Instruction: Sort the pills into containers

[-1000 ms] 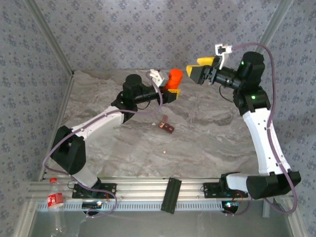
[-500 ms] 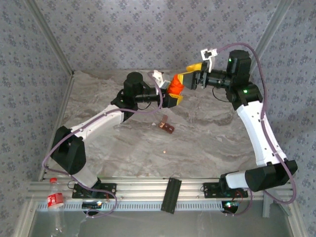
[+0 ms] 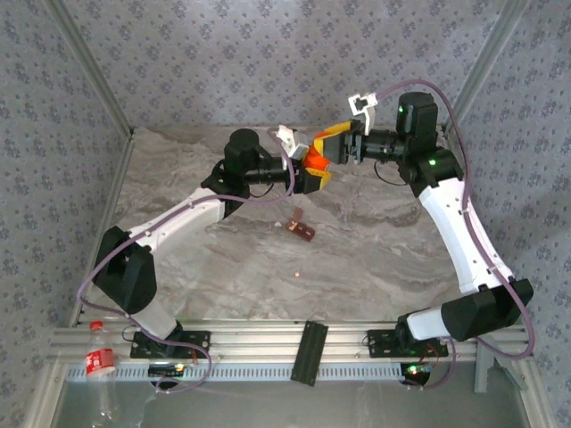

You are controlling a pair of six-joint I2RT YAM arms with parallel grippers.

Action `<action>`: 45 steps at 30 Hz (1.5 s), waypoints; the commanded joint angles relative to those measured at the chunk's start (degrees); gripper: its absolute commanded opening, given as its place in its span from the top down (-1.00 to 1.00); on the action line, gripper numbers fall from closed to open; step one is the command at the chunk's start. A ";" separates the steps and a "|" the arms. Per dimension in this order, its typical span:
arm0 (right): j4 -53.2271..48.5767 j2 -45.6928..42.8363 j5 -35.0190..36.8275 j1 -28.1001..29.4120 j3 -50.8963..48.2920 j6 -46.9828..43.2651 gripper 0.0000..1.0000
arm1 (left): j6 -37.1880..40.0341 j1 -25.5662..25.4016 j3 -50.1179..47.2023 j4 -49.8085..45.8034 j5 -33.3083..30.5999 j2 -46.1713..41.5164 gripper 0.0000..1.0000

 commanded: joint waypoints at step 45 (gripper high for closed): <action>-4.58 -4.82 -5.57 -6.97 0.22 -1.90 -0.96 | 3.12 -1.52 1.12 3.08 -1.43 -0.75 1.00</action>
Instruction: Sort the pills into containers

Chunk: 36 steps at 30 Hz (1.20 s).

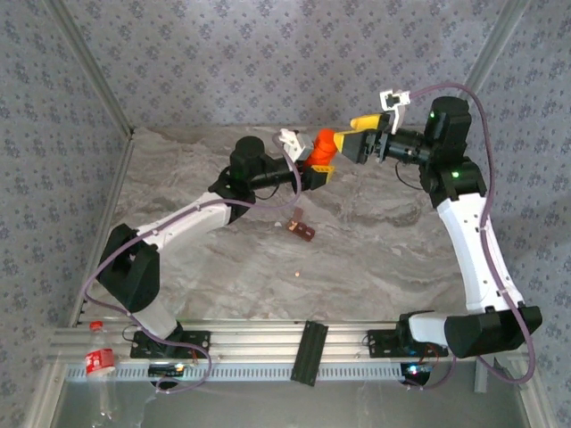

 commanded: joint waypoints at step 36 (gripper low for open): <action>-25.72 8.87 6.55 9.34 11.34 -15.61 0.13 | 2.20 0.41 6.59 -8.09 9.92 -1.45 0.95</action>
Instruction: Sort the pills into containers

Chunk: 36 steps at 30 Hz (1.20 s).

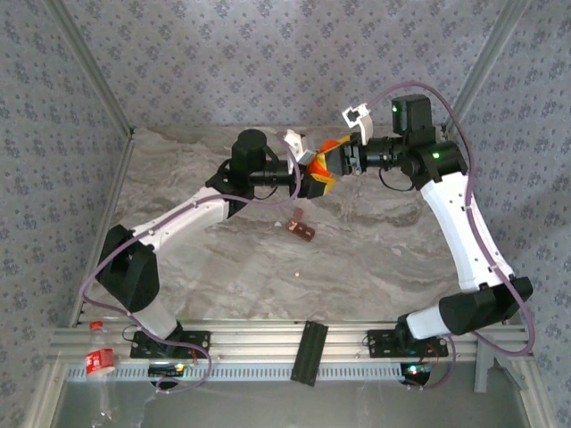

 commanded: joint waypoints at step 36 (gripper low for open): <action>4.35 18.51 89.00 3.26 -4.49 61.76 0.47 | -3.61 2.33 -19.27 2.61 -49.40 -19.47 -1.00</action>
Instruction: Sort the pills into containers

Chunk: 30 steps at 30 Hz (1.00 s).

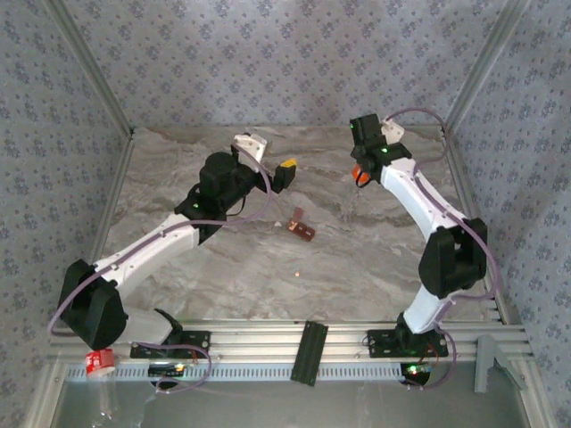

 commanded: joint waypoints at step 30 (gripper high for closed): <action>-31.40 21.98 13.74 3.07 8.41 39.84 0.28 | -5.70 0.31 -2.88 0.66 -1.46 -2.15 -1.00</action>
